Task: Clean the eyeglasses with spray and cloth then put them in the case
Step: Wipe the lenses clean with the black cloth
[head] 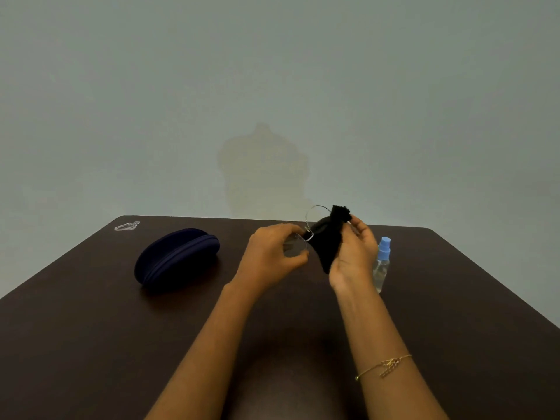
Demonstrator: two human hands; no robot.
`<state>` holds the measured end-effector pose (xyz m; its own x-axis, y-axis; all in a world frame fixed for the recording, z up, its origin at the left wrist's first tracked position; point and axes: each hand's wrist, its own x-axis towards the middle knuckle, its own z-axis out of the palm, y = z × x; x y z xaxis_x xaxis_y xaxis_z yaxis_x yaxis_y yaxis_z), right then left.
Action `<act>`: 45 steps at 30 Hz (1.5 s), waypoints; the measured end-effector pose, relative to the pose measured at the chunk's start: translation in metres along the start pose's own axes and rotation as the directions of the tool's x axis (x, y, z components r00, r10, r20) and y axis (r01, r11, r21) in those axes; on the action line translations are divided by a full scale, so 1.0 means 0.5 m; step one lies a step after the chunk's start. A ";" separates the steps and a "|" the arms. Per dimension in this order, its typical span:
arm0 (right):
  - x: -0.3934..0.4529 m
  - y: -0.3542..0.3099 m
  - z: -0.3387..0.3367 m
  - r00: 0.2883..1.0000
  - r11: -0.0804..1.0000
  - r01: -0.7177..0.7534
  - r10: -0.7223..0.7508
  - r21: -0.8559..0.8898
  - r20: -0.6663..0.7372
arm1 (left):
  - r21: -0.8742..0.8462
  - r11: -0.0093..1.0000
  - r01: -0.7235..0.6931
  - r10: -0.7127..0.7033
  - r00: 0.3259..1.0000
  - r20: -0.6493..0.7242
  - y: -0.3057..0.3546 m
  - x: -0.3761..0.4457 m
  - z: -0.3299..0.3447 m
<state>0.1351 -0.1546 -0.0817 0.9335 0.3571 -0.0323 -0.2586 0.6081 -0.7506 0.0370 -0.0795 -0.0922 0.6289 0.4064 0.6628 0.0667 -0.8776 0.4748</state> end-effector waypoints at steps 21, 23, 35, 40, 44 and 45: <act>0.007 0.002 -0.020 0.940 0.882 0.218 -0.304 -0.418 -0.152 | 0.191 0.981 -0.015 0.059 0.972 -0.229 0.006 -0.004 0.001; 0.012 -0.003 -0.024 0.978 0.966 -0.183 0.160 -0.182 -0.132 | 0.097 0.995 0.021 0.000 0.977 -0.211 0.002 0.000 -0.002; 0.004 -0.009 -0.038 0.845 0.878 -0.478 0.448 0.036 0.292 | 0.199 0.973 -0.119 0.077 0.975 0.207 0.002 0.008 0.005; -0.003 -0.003 -0.028 0.825 0.860 -0.508 0.468 0.050 0.317 | 0.196 0.976 -0.092 0.073 0.992 0.103 -0.005 0.010 -0.001; 0.005 -0.004 -0.030 0.848 0.876 -0.473 0.424 0.093 0.319 | 0.220 0.968 -0.118 0.079 0.981 0.177 -0.007 0.010 0.003; 0.005 -0.003 -0.030 0.844 0.882 -0.466 0.417 0.075 0.337 | 0.219 0.969 -0.117 0.081 0.983 0.165 -0.007 0.010 0.005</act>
<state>0.1414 -0.1653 -0.0905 0.5964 0.7941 -0.1175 -0.6813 0.4233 -0.5972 0.0420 -0.0752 -0.0920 0.7516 0.2863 0.5942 0.1612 -0.9533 0.2555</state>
